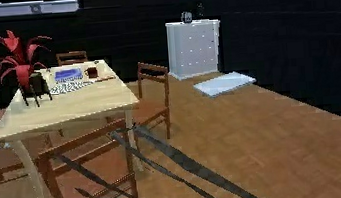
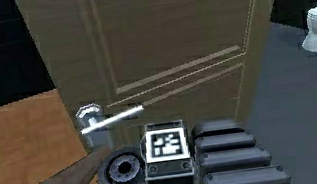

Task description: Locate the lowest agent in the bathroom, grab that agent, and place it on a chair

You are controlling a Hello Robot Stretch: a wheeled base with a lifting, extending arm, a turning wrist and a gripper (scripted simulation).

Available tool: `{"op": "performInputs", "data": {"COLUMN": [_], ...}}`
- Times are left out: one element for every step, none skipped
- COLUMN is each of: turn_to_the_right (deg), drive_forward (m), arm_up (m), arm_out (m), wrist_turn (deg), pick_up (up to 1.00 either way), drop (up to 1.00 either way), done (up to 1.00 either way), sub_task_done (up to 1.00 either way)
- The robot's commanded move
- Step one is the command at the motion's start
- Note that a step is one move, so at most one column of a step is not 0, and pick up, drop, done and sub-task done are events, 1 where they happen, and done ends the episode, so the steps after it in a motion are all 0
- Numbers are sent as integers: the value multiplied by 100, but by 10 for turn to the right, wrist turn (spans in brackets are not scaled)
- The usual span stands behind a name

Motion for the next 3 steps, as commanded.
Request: {"op": "performInputs", "data": {"turn_to_the_right": [0, -60, 0], "drive_forward": [10, 0, 55], "arm_up": [0, 0, 0], "arm_out": [0, 0, 0], "wrist_turn": [0, 0, 0], "pick_up": [0, 0, 0], "drop": [0, 0, 0], "done": [0, 0, 0], "sub_task_done": [0, 0, 0]}}
